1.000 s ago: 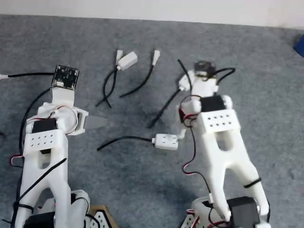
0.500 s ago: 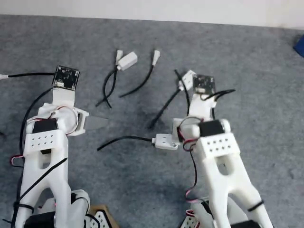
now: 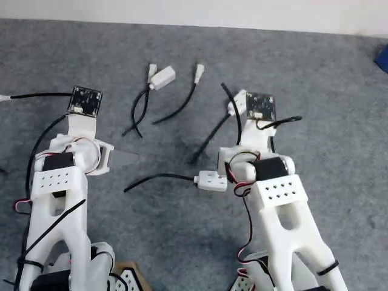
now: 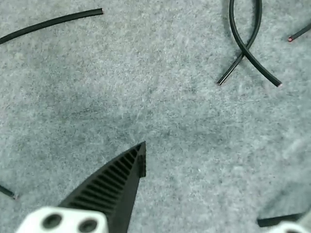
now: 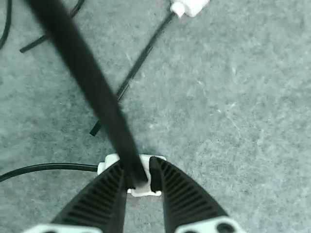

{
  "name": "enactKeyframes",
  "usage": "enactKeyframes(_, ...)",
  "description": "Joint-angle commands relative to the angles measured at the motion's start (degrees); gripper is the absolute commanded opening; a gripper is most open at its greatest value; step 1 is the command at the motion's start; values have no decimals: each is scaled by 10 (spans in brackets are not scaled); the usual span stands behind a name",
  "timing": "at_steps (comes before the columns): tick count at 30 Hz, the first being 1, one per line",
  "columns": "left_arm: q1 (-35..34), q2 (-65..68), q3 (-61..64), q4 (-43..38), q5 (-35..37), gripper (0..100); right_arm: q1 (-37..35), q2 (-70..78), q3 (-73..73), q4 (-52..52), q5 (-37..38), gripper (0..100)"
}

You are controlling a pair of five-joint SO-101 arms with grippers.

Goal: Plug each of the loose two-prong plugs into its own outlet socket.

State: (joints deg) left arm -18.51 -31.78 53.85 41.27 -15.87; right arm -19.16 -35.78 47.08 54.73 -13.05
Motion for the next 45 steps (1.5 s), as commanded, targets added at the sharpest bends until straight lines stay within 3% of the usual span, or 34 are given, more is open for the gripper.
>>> enactKeyframes(1,1,-2,-3,-11,-4,518,0,0,0,-14,-2,8)
enactKeyframes(12,1,-2,-3,-11,-4,518,29,54,7,-14,32,8)
enactKeyframes(45,1,-2,0,-11,-4,518,31,37,-31,-36,33,8)
